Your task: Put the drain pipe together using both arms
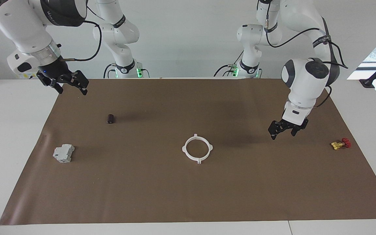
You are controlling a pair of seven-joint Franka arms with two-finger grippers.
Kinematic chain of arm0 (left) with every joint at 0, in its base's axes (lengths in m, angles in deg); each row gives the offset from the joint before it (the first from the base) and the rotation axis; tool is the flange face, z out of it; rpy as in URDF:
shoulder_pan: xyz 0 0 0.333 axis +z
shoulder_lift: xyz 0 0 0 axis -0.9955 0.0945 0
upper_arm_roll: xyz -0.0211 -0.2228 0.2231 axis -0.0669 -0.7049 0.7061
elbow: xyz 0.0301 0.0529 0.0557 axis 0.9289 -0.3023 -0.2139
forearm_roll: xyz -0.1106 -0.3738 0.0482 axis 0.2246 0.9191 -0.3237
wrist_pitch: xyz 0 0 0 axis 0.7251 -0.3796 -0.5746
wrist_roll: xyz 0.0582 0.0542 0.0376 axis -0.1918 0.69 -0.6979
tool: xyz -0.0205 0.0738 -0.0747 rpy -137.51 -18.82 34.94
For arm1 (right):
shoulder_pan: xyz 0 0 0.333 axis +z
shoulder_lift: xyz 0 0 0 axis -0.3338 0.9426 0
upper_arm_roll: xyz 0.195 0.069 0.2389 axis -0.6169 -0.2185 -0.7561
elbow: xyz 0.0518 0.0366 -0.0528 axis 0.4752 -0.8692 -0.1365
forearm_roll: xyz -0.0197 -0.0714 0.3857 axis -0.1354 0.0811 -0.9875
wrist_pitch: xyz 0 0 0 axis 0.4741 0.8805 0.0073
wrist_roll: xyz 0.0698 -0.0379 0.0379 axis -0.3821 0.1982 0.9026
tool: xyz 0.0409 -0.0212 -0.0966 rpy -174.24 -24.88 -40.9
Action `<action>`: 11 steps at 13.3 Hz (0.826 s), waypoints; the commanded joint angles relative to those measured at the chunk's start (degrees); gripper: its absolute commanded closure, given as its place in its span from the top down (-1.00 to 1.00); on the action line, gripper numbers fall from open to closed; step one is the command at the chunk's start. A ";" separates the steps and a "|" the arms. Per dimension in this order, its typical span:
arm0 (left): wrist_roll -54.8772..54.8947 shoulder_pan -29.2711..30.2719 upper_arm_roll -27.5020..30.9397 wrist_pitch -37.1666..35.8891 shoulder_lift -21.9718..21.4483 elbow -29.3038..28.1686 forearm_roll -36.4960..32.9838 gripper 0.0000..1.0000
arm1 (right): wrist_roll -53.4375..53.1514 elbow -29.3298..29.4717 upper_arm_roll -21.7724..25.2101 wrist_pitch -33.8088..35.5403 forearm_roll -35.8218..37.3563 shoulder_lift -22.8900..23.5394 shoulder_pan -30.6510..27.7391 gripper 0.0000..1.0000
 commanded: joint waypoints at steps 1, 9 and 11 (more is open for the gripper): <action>7.71 4.19 -0.45 -5.39 -4.15 0.20 2.62 1.00 | 1.38 1.29 -0.37 1.31 -0.55 0.71 -0.15 1.00; 16.53 9.82 0.34 -29.29 -3.98 19.70 4.82 1.00 | 4.02 1.29 -0.37 0.69 -0.37 0.71 0.21 1.00; 16.53 10.53 0.34 -33.17 -3.89 22.44 5.00 1.00 | 4.02 1.29 -0.37 0.69 -0.37 0.71 0.21 1.00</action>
